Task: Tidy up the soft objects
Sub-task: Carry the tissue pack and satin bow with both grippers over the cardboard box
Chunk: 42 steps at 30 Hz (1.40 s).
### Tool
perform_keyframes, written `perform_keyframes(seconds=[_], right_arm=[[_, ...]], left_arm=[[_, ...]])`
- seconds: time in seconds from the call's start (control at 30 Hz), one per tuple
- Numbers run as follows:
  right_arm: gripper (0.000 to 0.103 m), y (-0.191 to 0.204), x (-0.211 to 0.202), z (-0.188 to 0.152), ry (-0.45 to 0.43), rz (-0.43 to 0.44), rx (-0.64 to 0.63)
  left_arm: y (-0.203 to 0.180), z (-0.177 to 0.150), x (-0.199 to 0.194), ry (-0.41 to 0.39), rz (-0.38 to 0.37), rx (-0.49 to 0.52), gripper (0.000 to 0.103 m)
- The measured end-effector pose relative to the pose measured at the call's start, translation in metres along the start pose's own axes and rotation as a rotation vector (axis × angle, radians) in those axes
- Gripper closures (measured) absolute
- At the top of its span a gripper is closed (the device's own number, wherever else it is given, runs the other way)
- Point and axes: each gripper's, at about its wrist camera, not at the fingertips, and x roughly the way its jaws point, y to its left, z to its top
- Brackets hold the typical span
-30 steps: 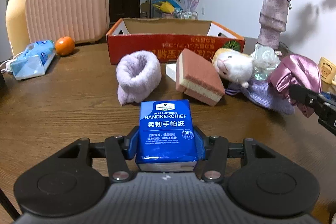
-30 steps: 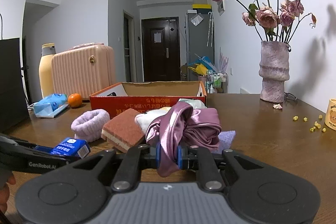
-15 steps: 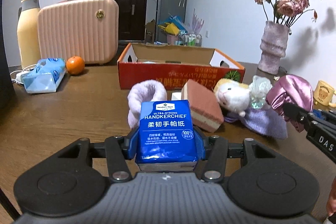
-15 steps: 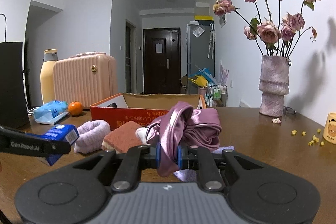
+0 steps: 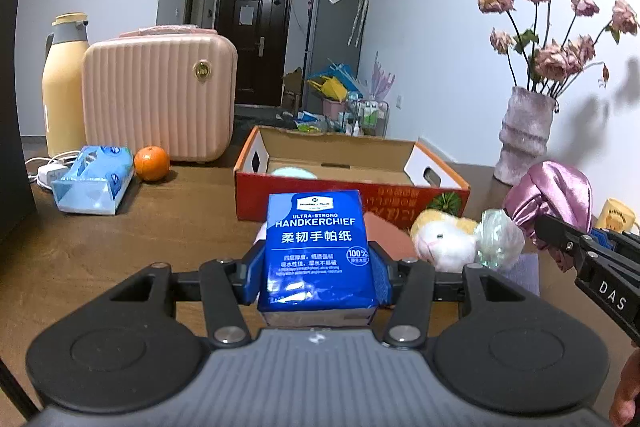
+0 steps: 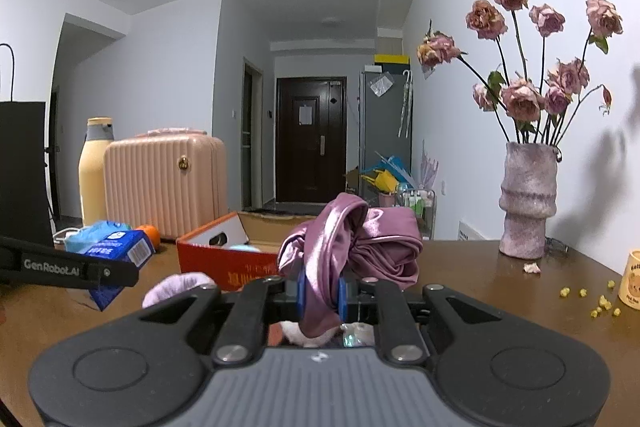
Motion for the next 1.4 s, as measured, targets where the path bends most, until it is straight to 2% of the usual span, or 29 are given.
perform_keyframes(seconds=[0.6,1.0,1.4], right_arm=[[0.088,0.008,0.045,0.029,-0.059,0.029,0.001],[0.088,0.013,0.088,0.051,-0.075,0.012,0.013],[0.088,0.011,0.130,0.062,-0.056,0.008,0.013]], left_arm=[[-0.006,0.044,0.034,-0.068,0.011,-0.039,0.050],[0.005,0.072,0.064,-0.101,0.038,-0.082,0.050],[0.010,0.090,0.096,-0.126,0.065,-0.089,0.050]])
